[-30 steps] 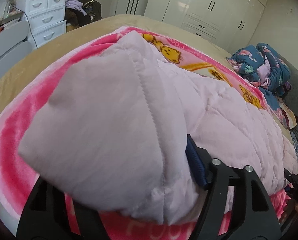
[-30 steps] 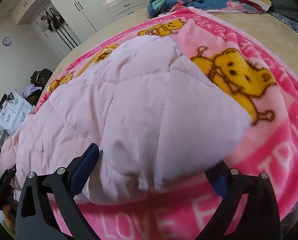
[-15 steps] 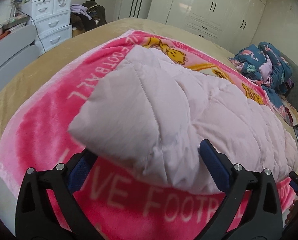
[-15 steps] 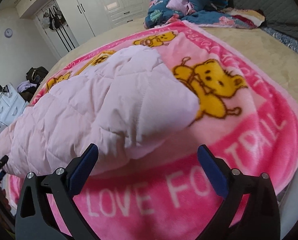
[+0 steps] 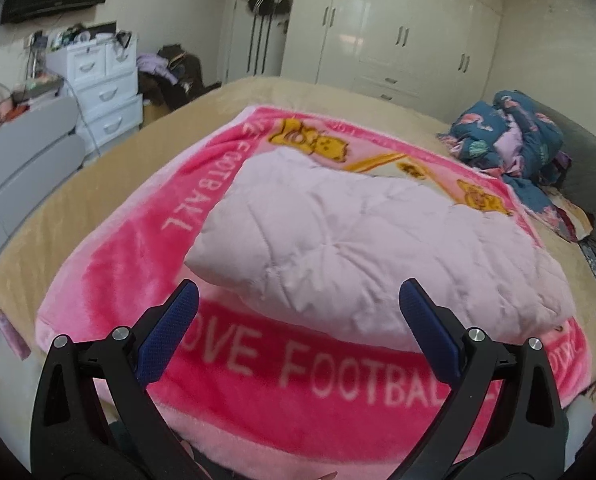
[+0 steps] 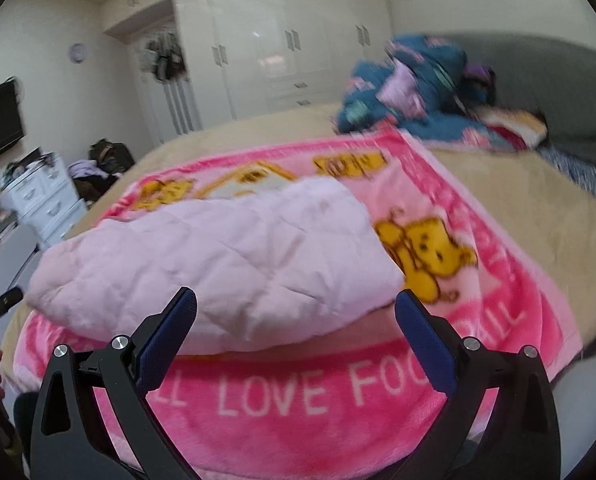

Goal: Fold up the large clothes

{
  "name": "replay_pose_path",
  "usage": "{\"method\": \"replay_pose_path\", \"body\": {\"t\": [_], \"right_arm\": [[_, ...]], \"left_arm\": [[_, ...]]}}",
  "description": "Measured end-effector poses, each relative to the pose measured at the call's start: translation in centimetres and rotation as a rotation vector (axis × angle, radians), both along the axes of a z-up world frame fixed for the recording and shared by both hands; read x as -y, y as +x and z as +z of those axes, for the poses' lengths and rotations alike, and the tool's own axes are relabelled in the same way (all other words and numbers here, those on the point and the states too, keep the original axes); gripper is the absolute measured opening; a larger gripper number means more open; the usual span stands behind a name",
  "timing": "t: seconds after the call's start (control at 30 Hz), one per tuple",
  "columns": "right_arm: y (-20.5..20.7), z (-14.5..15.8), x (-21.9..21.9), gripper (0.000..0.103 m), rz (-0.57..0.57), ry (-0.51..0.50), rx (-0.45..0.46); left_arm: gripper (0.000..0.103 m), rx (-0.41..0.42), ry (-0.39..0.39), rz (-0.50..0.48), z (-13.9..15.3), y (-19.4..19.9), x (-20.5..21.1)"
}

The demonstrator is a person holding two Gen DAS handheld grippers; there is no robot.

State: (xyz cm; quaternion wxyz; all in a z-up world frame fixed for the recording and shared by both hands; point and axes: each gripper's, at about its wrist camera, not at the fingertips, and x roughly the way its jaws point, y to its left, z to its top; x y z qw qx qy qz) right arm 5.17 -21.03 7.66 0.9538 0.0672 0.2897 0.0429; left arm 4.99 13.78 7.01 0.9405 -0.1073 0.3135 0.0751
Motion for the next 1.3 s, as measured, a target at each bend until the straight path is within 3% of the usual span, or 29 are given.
{"method": "replay_pose_path", "body": {"t": [0.2,0.47,0.7,0.9,1.3], "right_arm": [[-3.8,1.9,-3.3,0.099,0.127,-0.072,0.082],[-7.0,1.1,-5.4,0.099,0.183,-0.091,0.069],[-9.4,0.2,-6.8,0.099,0.219,-0.108,0.086],[-9.5,-1.1,-7.2,0.099,0.238,-0.096,0.034],[-9.3,-1.1,-7.1,0.099,0.236,-0.076,0.023]], "left_arm": [[0.094,0.037,-0.006,-0.04,0.7,-3.1,2.2],[0.094,0.064,0.046,-0.128,-0.1,-6.9,5.9],[0.094,0.077,0.011,-0.155,-0.8,-8.0,7.5],[0.094,0.073,0.014,-0.178,-1.1,-8.1,8.5],[0.094,0.061,0.028,-0.163,-1.2,-8.1,8.5]]}}
